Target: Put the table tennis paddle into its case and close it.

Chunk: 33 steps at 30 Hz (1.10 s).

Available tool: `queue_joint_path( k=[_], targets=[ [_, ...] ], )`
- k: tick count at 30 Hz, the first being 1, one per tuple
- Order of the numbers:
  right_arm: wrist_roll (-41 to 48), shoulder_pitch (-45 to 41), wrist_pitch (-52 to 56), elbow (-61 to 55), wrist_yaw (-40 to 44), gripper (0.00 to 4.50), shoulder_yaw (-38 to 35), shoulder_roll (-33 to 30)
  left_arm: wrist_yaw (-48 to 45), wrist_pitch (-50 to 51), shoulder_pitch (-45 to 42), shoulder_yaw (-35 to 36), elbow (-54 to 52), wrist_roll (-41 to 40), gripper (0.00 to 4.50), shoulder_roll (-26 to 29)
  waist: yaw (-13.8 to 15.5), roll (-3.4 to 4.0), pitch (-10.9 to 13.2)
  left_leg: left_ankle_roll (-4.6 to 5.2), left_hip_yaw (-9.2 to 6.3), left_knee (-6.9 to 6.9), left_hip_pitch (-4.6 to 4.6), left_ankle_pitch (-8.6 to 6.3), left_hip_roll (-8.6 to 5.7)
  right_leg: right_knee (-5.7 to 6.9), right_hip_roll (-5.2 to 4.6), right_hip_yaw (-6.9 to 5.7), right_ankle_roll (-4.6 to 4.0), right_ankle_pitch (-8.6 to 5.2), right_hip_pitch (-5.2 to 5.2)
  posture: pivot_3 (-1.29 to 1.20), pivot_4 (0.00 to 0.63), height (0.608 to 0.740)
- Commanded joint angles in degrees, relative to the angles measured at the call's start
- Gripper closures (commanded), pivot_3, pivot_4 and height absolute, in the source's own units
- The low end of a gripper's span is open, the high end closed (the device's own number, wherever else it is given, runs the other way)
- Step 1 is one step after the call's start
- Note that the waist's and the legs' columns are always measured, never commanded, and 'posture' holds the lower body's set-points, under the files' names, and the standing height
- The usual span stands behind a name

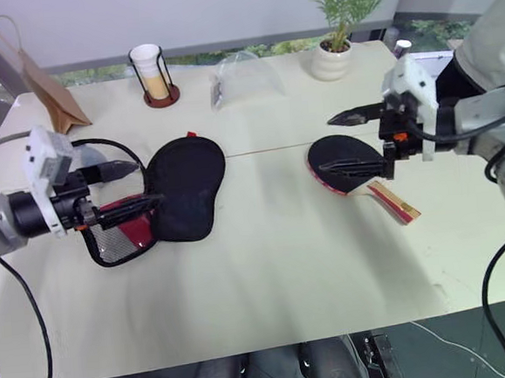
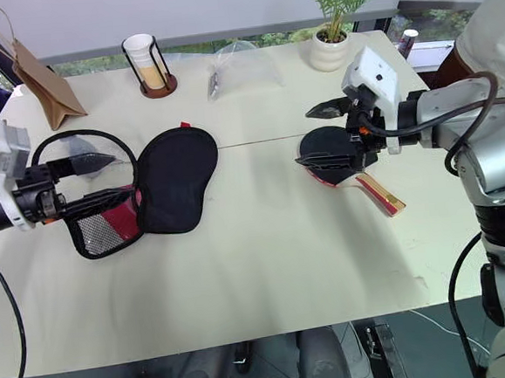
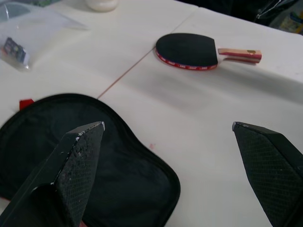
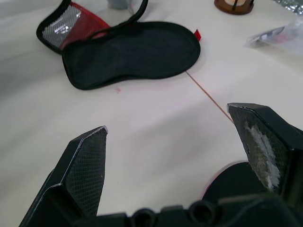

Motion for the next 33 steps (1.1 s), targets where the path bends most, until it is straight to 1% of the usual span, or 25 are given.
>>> queue_joint_path(
  k=[1,6,15,21,28,33],
  targets=[
    [-0.10,-0.36,-1.68,-0.35,0.26,0.06,-0.85,0.31,0.60,0.82,0.31,3.08,-2.69,-2.05,0.00,0.35,0.01,0.00,0.00,0.00,0.00,0.00,0.00,0.00,0.00,0.00,0.00,0.00,0.00,0.00,0.00,0.00,0.150,0.740],
    [-0.65,0.52,-2.31,-0.03,-0.83,0.06,-0.96,1.29,2.16,1.47,-0.35,3.49,-3.14,-3.14,0.00,-0.24,0.10,0.00,0.00,0.00,0.00,0.01,0.00,0.00,0.00,0.00,0.00,0.00,0.00,0.00,0.01,0.00,0.150,0.740],
    [-0.67,0.39,-2.85,0.59,-0.85,0.06,-0.73,1.88,3.62,1.19,1.32,3.26,-5.61,-3.65,0.00,-0.79,0.02,0.00,0.00,0.00,0.01,0.01,0.00,0.00,-0.01,0.00,0.00,0.01,0.00,0.00,0.01,0.00,0.150,0.740],
    [-0.34,0.08,-1.97,0.61,-1.32,0.06,-0.84,2.47,4.32,1.25,-0.07,2.76,-5.29,-4.29,0.00,-0.75,0.05,0.00,0.00,0.00,0.00,0.01,0.00,0.00,0.00,0.00,0.01,0.00,0.00,0.00,0.01,0.00,0.150,0.740],
    [-0.46,-0.33,0.73,0.58,-1.31,0.06,0.13,2.47,3.31,-0.76,-0.39,0.46,-3.68,-2.31,0.00,-1.84,0.07,0.00,0.00,0.00,0.01,0.01,0.00,0.00,-0.01,0.00,0.01,0.00,0.00,0.00,0.01,0.00,0.150,0.740],
    [-0.67,-1.91,3.24,1.02,-2.99,0.06,0.99,4.49,1.15,-2.14,-1.84,-1.22,-1.18,-0.09,0.00,-1.09,-0.04,0.00,0.00,0.00,0.01,0.01,0.00,0.00,-0.01,0.01,0.02,0.00,0.00,0.00,0.01,0.00,0.150,0.740]
  ],
)
